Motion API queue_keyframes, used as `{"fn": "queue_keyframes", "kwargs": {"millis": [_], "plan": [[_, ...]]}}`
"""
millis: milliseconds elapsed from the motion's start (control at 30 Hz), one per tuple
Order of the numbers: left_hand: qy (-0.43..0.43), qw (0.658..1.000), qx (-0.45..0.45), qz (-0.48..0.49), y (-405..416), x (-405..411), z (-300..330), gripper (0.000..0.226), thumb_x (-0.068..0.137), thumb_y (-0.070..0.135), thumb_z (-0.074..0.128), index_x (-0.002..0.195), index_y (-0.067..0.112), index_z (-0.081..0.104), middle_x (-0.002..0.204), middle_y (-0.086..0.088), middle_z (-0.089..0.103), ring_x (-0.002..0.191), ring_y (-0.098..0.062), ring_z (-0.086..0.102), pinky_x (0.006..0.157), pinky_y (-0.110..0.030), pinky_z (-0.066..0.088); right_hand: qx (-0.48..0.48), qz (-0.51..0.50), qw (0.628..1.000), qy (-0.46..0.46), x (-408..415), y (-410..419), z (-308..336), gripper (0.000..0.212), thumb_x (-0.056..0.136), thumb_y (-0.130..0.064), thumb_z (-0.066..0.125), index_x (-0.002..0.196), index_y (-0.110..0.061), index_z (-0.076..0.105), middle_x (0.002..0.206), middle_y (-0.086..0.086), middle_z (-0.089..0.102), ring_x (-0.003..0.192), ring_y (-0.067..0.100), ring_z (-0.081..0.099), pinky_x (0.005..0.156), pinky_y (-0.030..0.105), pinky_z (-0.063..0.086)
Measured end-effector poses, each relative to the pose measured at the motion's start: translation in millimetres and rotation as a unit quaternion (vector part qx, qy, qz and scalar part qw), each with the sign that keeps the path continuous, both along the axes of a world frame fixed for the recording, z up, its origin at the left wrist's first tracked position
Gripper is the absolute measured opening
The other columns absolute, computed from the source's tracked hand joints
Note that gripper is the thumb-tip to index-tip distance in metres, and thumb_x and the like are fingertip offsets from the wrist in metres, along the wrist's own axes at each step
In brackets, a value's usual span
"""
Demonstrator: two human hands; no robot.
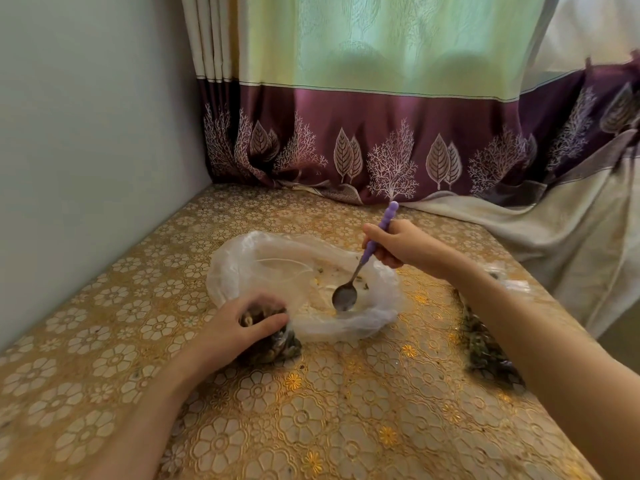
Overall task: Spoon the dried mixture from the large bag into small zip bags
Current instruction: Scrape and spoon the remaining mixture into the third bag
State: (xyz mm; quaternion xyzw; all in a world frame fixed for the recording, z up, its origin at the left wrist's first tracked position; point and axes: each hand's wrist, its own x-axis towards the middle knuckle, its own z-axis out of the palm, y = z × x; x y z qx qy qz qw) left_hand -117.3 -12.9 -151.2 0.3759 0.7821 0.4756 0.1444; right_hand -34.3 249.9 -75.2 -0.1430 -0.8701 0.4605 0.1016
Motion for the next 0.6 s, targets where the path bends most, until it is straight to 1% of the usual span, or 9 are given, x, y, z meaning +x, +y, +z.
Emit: {"fn": "queue_keyframes", "kwargs": {"millis": [67,100,167,300,367,433,500,533,600], "plan": [[0.005,1.0,0.0,-0.002,1,0,0,0.031,0.067,0.051,0.06,0.095,0.038,0.062,0.096,0.016,0.064,0.09,0.005,0.056,0.076,-0.02,0.042,0.048,0.011,0.998,-0.028,-6,1,4,0.046,0.1,-0.032,0.04,0.073,-0.003,0.063,0.058,0.002,0.054,0.041,0.003,0.038,0.041,0.015,0.032],[0.006,1.0,0.001,-0.002,1,0,0,0.031,0.067,0.051,0.06,0.095,0.038,0.062,0.095,0.018,0.065,0.088,0.008,0.056,0.075,-0.018,0.042,0.072,0.015,0.997,-0.039,-10,1,6,0.045,0.101,-0.031,0.039,0.074,-0.003,0.062,0.062,0.004,0.057,0.042,0.004,0.038,0.042,0.015,0.033],[0.009,1.0,0.0,-0.004,1,0,1,0.031,0.067,0.05,0.06,0.095,0.037,0.062,0.092,0.02,0.065,0.086,0.011,0.056,0.073,-0.017,0.04,0.135,0.027,0.988,-0.062,-20,1,12,0.046,0.101,-0.032,0.038,0.074,-0.004,0.062,0.07,0.008,0.059,0.048,0.008,0.039,0.047,0.019,0.034],[0.01,1.0,-0.002,-0.004,1,-1,0,0.032,0.067,0.05,0.06,0.095,0.034,0.063,0.091,0.016,0.064,0.083,0.01,0.055,0.069,-0.015,0.038,0.277,0.064,0.95,-0.132,-39,-1,15,0.047,0.1,-0.035,0.037,0.063,-0.014,0.058,0.069,-0.003,0.061,0.064,0.01,0.051,0.066,0.028,0.039],[0.009,1.0,0.003,-0.005,1,-1,0,0.031,0.067,0.049,0.06,0.093,0.034,0.063,0.087,0.02,0.063,0.079,0.013,0.053,0.064,-0.009,0.037,0.32,0.074,0.93,-0.167,-48,0,11,0.048,0.099,-0.037,0.039,0.061,-0.014,0.057,0.068,-0.003,0.059,0.065,0.013,0.052,0.065,0.031,0.038],[0.012,1.0,0.006,-0.007,1,0,0,0.029,0.067,0.049,0.061,0.093,0.034,0.064,0.083,0.024,0.063,0.078,0.014,0.053,0.062,-0.004,0.038,0.33,0.073,0.924,-0.178,-53,3,5,0.049,0.098,-0.039,0.041,0.06,-0.014,0.057,0.063,-0.003,0.058,0.059,0.013,0.051,0.057,0.027,0.04],[0.016,1.0,0.01,-0.009,1,0,0,0.03,0.068,0.048,0.061,0.093,0.033,0.064,0.083,0.027,0.062,0.077,0.014,0.053,0.062,-0.001,0.037,0.327,0.065,0.927,-0.17,-53,8,1,0.052,0.098,-0.04,0.041,0.057,-0.013,0.059,0.056,-0.005,0.059,0.05,0.009,0.049,0.05,0.022,0.039],[0.019,1.0,0.011,-0.011,1,-1,0,0.03,0.068,0.048,0.061,0.093,0.032,0.064,0.084,0.03,0.061,0.078,0.014,0.053,0.062,0.0,0.037,0.314,0.06,0.932,-0.173,-52,11,-1,0.055,0.098,-0.04,0.04,0.056,-0.012,0.061,0.052,-0.005,0.059,0.046,0.008,0.048,0.046,0.02,0.04],[0.021,1.0,0.012,-0.012,1,-1,0,0.03,0.068,0.049,0.06,0.093,0.032,0.064,0.087,0.032,0.061,0.08,0.014,0.053,0.064,0.0,0.037,0.245,0.05,0.947,-0.203,-49,18,-2,0.06,0.099,-0.04,0.038,0.056,-0.008,0.065,0.047,-0.002,0.056,0.037,0.009,0.042,0.038,0.018,0.035]]}}
